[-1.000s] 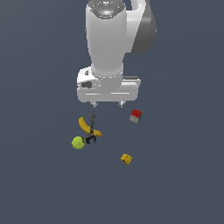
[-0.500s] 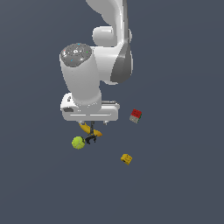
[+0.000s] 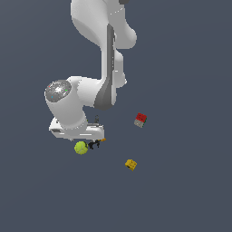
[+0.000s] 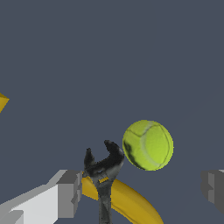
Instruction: Pick up a designated object from a clutter of objects.
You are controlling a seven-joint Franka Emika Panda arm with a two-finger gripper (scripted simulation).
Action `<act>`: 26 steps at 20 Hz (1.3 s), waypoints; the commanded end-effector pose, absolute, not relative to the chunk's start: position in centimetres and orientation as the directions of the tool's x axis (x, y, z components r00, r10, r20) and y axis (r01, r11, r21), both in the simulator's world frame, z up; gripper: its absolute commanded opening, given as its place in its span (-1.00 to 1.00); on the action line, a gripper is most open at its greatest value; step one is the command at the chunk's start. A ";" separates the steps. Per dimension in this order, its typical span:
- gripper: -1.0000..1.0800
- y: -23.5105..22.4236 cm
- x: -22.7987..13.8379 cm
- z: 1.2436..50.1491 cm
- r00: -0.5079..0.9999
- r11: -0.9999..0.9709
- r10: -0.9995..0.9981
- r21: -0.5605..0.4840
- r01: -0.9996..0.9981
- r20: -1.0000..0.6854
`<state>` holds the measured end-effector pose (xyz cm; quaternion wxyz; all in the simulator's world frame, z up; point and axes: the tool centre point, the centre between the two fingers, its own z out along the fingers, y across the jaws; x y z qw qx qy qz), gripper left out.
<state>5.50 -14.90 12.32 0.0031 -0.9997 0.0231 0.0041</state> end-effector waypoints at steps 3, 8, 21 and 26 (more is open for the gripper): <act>0.92 -16.8 5.6 10.2 0.998 -0.998 -0.057 -0.002 -0.057 -0.002; 0.92 -17.7 5.5 9.2 0.998 -0.998 -0.063 0.000 -0.063 0.000; 0.92 -17.6 5.3 5.2 0.998 -0.998 -0.063 0.000 -0.063 0.000; 0.92 -17.7 5.5 4.1 0.998 -0.998 -0.063 0.000 -0.063 0.000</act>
